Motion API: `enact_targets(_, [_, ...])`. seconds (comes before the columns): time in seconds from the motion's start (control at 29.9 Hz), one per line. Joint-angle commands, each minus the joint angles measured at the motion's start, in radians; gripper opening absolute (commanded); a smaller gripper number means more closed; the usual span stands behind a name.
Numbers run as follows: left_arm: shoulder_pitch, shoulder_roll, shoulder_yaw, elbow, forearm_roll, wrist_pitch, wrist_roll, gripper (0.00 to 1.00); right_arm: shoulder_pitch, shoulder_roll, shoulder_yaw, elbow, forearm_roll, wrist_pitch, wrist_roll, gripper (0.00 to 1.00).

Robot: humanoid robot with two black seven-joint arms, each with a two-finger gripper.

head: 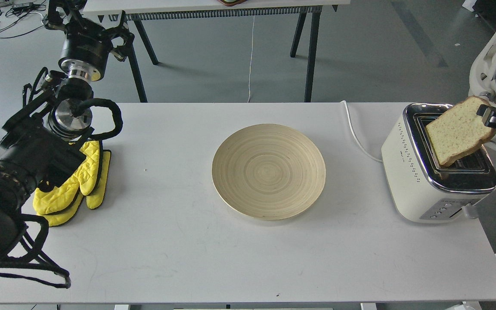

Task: Put bread in toaster with right arm
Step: 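Lower the bread slice into the toaster slot with the right gripper, then release the bread and raise the right gripper away from the toaster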

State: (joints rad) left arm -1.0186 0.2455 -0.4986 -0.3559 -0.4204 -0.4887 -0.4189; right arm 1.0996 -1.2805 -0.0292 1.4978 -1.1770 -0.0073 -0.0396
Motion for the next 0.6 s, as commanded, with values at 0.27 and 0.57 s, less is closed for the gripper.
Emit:
enact_targets(0.27, [0.0, 0.0, -0.002, 0.0, 0.0, 0.0, 0.0, 1.0, -0.009, 0.072, 0.021, -0.005, 0.002, -0.005, 0.009, 0.62])
enact_targets(0.57, [0.0, 0.0, 0.0, 0.0, 0.0, 0.0, 0.0, 1.0, -0.006, 0.156, 0.227, -0.019, 0.278, -0.007, 0.02, 0.98])
